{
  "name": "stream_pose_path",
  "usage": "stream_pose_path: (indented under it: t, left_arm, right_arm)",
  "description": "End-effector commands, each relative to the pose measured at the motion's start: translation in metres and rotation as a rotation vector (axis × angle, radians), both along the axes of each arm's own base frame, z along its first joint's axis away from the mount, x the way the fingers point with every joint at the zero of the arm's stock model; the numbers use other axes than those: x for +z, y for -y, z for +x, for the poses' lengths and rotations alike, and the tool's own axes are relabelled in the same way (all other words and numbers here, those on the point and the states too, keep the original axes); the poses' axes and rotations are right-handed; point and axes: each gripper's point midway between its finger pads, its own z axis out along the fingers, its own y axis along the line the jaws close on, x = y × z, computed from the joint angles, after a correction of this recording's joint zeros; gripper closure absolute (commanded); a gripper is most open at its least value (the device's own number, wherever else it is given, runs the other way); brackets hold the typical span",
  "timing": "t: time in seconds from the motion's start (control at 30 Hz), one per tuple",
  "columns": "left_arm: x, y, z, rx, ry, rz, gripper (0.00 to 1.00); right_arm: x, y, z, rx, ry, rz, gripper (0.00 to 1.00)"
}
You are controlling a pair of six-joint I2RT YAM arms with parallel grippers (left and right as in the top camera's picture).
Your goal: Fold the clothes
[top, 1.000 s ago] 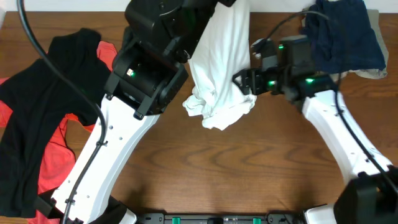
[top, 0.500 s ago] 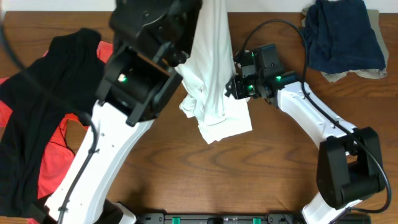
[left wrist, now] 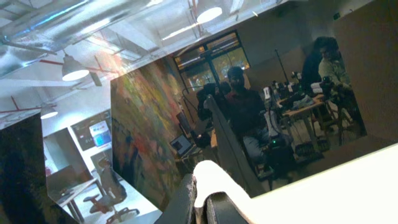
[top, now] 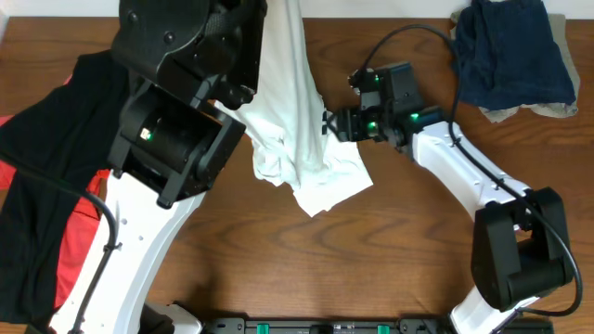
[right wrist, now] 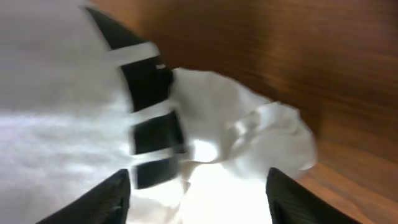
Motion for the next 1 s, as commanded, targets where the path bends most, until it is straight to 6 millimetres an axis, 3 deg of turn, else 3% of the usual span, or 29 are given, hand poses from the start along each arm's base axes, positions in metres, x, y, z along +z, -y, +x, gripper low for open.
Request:
stream_pose_path:
  t: [0.0,0.13,0.33,0.47,0.67,0.8,0.97]
  left_arm:
    - [0.017,-0.013,-0.011,0.024,0.037,-0.020,0.94]
    - [0.015,-0.012,-0.011,0.024,0.031,-0.015,0.94]
    - [0.010,-0.026,-0.008,0.099,0.005,-0.022,0.94]
    - [0.006,-0.040,-0.004,0.158,-0.013,-0.023,0.94]
    - [-0.006,-0.059,0.006,0.223,-0.060,0.003,0.94]
    - [-0.014,-0.070,0.011,0.252,-0.095,0.022,0.94]
    - [-0.022,-0.080,0.016,0.275,-0.125,0.020,0.94]
  right_arm:
    - [-0.008,-0.025,-0.010,0.034,-0.031,0.021,0.28]
    - [-0.025,-0.032,-0.012,0.018,-0.069,0.010,0.33]
    - [-0.043,-0.002,-0.016,-0.139,-0.155,-0.093,0.36]
    - [-0.055,0.016,-0.038,-0.231,-0.313,-0.109,0.35]
    - [-0.065,0.034,-0.076,-0.256,-0.476,-0.193,0.26]
    - [-0.069,0.042,-0.089,-0.262,-0.524,-0.240,0.25]
    - [-0.074,0.047,-0.091,-0.300,-0.515,-0.300,0.29]
